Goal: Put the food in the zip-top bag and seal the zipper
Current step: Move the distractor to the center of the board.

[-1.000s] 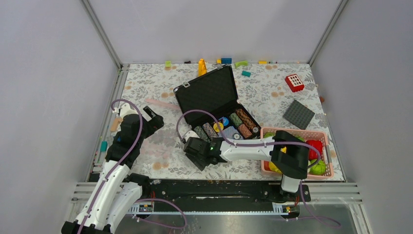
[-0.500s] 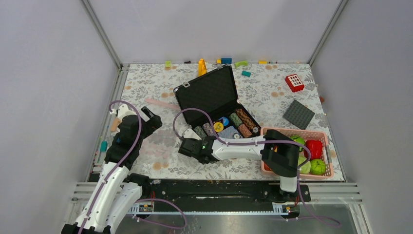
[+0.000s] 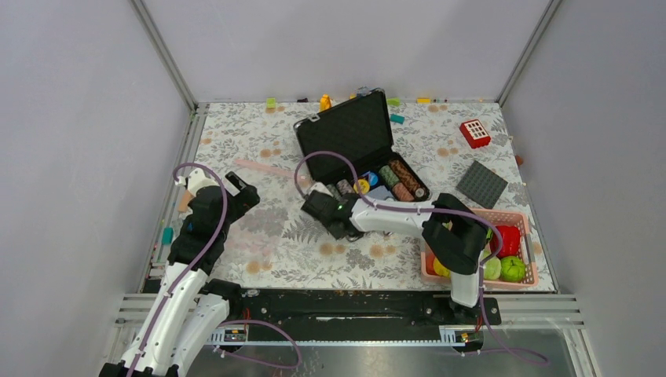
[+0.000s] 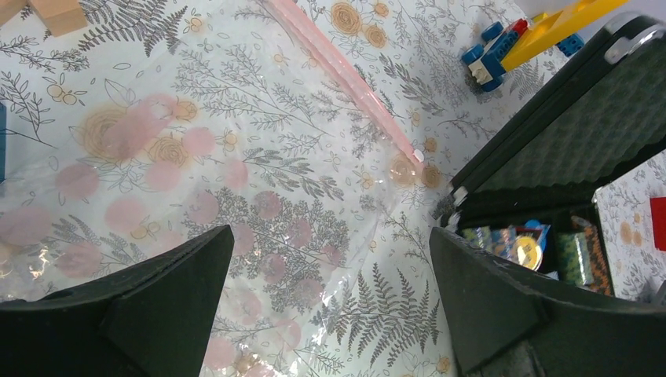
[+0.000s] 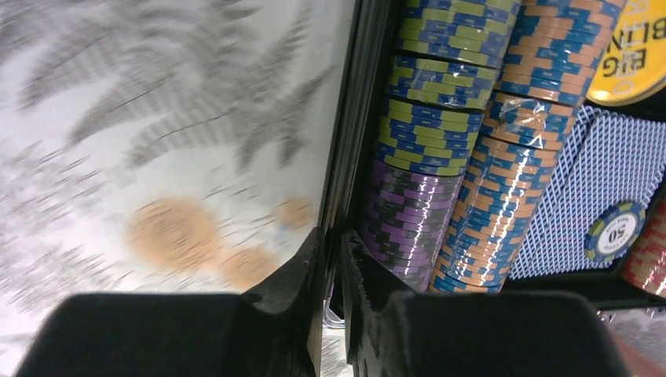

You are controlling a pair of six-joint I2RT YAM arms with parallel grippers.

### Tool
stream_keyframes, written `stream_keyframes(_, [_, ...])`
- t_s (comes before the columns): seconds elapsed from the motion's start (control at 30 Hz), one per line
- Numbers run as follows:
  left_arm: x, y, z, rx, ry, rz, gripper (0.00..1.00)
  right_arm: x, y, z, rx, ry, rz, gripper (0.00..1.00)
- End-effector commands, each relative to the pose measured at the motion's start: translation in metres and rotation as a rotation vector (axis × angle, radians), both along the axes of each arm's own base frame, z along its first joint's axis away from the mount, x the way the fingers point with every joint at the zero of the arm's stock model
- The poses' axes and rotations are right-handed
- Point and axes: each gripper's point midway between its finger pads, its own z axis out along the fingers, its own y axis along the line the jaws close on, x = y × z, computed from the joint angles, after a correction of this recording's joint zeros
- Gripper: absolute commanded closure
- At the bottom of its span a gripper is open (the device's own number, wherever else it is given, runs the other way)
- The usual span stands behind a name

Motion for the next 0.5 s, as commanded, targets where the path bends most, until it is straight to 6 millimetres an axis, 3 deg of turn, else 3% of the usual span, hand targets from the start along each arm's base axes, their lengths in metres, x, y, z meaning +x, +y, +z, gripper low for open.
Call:
stream_keyframes(0.0, [0.003, 0.007, 0.008, 0.022, -0.037, 0.033, 0.01, 0.098, -0.071, 0.037, -0.202, -0.252, -0.128, 0.95])
stream_keyframes(0.23, [0.003, 0.009, 0.008, 0.029, -0.032, 0.041, 0.01, 0.14, -0.098, 0.05, -0.169, -0.269, -0.238, 0.96])
stream_keyframes(0.47, [0.002, 0.009, 0.007, 0.028, -0.032, 0.042, 0.01, 0.182, -0.139, 0.059, -0.152, -0.289, -0.404, 0.97])
